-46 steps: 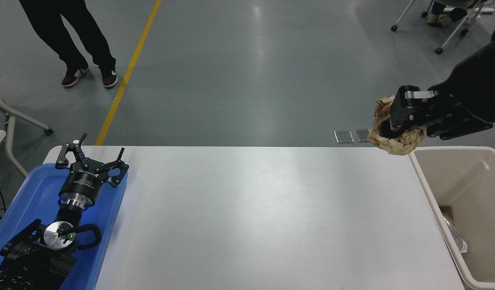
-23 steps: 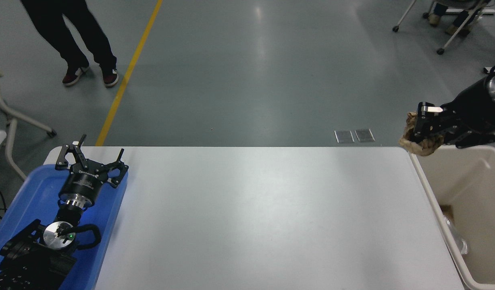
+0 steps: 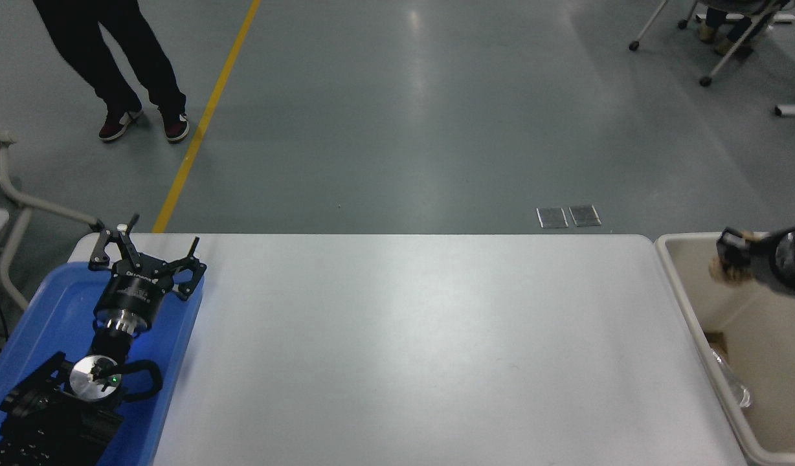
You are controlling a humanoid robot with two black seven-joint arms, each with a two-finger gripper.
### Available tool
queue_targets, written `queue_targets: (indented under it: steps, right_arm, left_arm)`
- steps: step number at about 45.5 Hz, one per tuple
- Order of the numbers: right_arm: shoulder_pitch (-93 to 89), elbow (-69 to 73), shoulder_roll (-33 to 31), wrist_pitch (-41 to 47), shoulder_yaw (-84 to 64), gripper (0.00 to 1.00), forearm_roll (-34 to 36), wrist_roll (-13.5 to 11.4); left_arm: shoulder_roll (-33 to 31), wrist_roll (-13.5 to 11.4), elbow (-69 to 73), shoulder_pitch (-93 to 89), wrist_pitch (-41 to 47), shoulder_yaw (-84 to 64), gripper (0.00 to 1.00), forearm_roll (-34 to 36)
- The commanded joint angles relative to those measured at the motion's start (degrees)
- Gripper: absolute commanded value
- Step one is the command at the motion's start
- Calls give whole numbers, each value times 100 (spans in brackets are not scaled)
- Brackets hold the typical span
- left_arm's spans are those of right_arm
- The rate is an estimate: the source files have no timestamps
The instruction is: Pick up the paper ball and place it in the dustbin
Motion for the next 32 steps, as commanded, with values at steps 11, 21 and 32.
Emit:
queue_targets:
  steps: [11, 21, 32]
  right_arm:
    - [-2533, -2720, 1316, -1069, 784, 0, 479, -2]
    - [-2613, -2747, 1421, -1086, 811, 0, 585, 6]
    - [-2569, -2720, 1421, -999, 907, 100, 629, -11]
  left_arm:
    - [0, 0, 0, 0, 0, 0, 99, 0]
    - [0, 0, 0, 0, 0, 0, 99, 0]
    - [0, 0, 0, 0, 0, 0, 99, 0]
